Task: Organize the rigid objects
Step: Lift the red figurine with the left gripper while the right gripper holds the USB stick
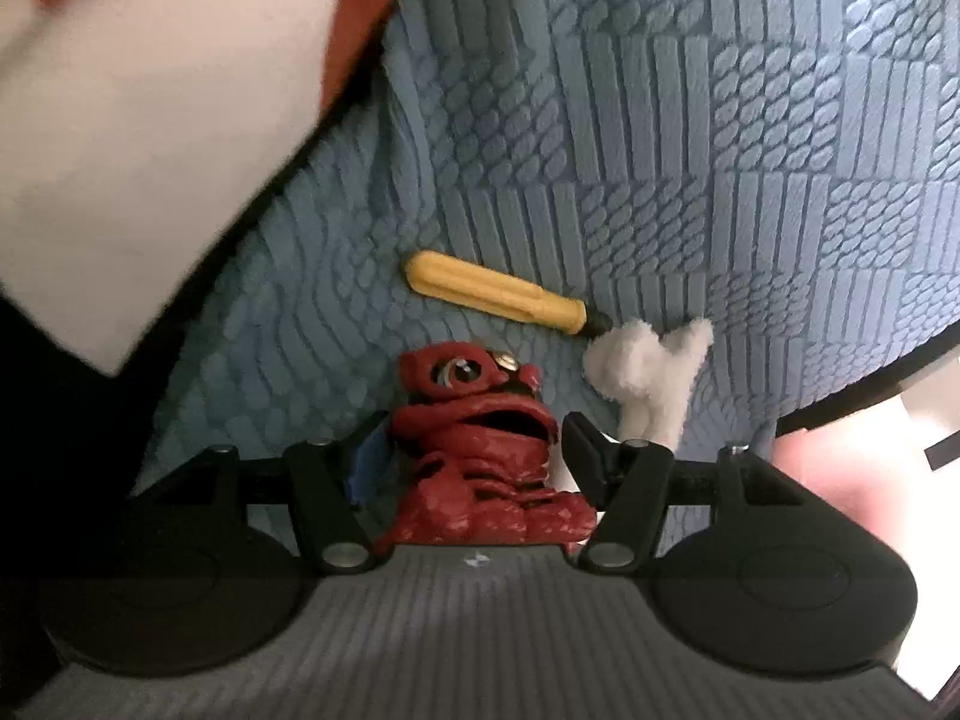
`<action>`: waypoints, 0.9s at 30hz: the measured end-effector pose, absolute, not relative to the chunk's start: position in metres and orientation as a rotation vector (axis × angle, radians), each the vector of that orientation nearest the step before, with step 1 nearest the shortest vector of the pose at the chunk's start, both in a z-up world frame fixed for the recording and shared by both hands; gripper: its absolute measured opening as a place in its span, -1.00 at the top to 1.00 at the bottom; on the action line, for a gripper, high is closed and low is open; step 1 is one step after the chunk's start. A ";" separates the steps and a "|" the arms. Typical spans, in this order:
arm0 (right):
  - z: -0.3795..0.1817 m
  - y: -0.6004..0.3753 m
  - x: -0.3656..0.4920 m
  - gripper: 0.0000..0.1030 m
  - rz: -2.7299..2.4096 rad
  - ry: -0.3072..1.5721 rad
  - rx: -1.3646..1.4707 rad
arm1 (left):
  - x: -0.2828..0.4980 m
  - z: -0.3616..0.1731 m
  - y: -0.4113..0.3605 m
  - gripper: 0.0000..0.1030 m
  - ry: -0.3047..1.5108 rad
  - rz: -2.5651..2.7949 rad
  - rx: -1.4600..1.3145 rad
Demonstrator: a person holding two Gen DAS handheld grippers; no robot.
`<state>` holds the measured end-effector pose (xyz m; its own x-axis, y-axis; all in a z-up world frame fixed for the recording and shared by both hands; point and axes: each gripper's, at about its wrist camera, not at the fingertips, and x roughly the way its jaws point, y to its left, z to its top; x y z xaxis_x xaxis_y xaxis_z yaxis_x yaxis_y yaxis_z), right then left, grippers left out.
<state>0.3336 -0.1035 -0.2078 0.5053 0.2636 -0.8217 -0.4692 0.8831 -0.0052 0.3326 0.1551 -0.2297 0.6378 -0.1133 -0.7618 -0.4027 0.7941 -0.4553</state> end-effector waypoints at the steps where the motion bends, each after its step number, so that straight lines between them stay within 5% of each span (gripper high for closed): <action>1: -0.209 -0.103 0.334 -0.66 0.448 0.947 -0.239 | 0.335 -0.231 0.153 -0.30 0.884 0.180 -0.644; 27: -0.186 -0.116 0.290 -0.66 0.451 0.879 -0.210 | 0.242 -0.210 0.123 -0.22 0.752 0.163 -0.636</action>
